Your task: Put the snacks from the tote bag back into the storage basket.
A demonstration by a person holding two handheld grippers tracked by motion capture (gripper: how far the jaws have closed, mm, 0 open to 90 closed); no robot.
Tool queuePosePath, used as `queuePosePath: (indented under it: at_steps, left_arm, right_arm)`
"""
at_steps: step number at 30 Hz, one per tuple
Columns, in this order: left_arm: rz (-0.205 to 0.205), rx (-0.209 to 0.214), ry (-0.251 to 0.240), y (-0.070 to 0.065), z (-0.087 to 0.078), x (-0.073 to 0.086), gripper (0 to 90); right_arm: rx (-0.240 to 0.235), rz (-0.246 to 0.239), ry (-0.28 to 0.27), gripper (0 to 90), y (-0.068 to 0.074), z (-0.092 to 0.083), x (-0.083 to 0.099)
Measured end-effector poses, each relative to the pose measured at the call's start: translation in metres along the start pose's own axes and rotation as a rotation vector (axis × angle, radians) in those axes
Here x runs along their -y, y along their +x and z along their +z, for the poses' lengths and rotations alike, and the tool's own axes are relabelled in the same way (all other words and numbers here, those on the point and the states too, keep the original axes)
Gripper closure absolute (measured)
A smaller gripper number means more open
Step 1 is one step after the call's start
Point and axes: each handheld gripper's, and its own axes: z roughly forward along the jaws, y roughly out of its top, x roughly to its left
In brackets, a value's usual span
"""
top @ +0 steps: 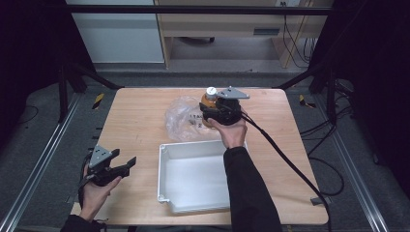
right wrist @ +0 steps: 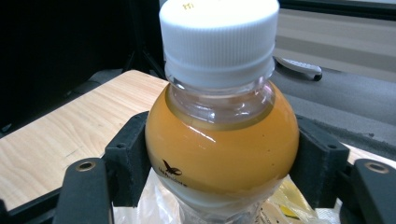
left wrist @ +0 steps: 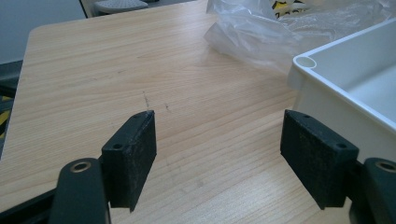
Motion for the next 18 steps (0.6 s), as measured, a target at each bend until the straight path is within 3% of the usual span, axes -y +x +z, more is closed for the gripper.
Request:
queuePosePath:
  at_steps: [12,18]
  left_arm:
    - [-0.002,0.002,-0.001,-0.001,0.000,0.000,26.9]
    - [-0.002,0.002,0.000,-0.001,0.000,0.000,26.9]
  right_arm:
    - [-0.040,-0.044,-0.005,30.7,0.007,-0.029,-0.008]
    - [-0.090,-0.067,-0.007,30.7,0.018,-0.047,-0.008]
